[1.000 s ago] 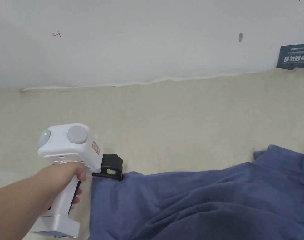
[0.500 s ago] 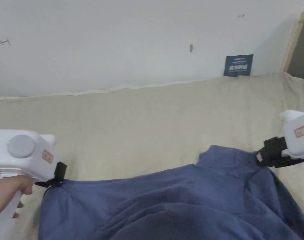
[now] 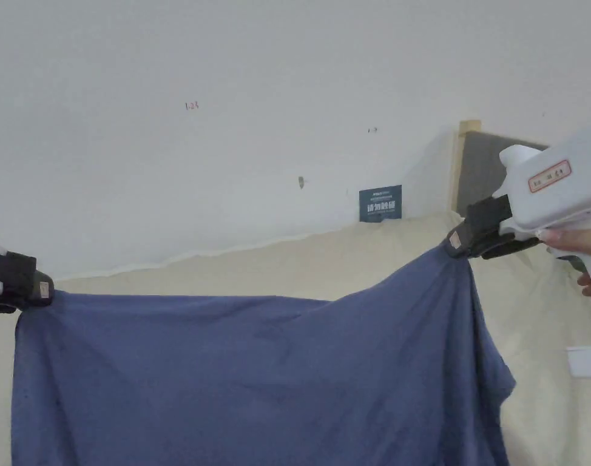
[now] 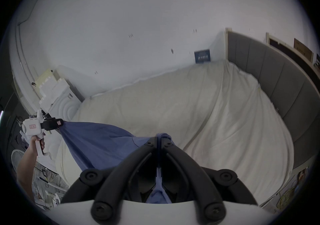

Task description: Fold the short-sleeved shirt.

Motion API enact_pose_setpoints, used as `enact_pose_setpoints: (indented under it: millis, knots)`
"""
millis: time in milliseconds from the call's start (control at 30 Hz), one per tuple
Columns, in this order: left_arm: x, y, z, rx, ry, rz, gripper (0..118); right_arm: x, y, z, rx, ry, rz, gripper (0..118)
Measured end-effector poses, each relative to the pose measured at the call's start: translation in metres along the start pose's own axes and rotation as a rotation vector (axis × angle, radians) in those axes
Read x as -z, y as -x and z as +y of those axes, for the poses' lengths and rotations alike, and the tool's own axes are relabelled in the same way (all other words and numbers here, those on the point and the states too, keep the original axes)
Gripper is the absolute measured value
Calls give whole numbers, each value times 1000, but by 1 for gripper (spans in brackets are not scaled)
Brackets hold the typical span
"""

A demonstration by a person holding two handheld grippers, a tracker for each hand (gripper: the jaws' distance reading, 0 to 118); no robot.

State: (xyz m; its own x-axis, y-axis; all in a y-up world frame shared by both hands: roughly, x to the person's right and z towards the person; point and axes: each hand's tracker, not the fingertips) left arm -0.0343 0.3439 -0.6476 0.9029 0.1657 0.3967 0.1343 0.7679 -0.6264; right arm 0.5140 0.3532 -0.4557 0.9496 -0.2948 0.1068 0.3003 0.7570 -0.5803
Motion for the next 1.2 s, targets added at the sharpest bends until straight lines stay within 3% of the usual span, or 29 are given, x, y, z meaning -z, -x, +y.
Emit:
enact_pose_setpoints:
  millis: [200, 433, 567, 700, 900, 1067, 1200]
  knots:
    - [-72, -16, 47, 4, -160, -19, 4, -68, 30, 53, 5, -133, 15, 4]
    - [-111, -11, 103, -38, -293, -25, 4, -104, 61, 131, 2, -286, -4, 4]
    - [-117, -8, 142, -43, -349, -1, 4, -104, 69, 182, 16, -339, -29, 4]
    - [-114, 3, 187, -141, -408, -62, 4, -93, 86, 230, 31, -389, -47, 4]
    - [-103, 5, 246, -84, -543, 10, 4, -73, 115, 285, -63, -484, -100, 4]
    - [-87, 12, 252, -66, -654, 14, 4, -49, 113, 300, -63, -536, -113, 4]
    - [-58, 18, 242, -25, -582, 28, 4, -19, 100, 286, -66, -498, -105, 4]
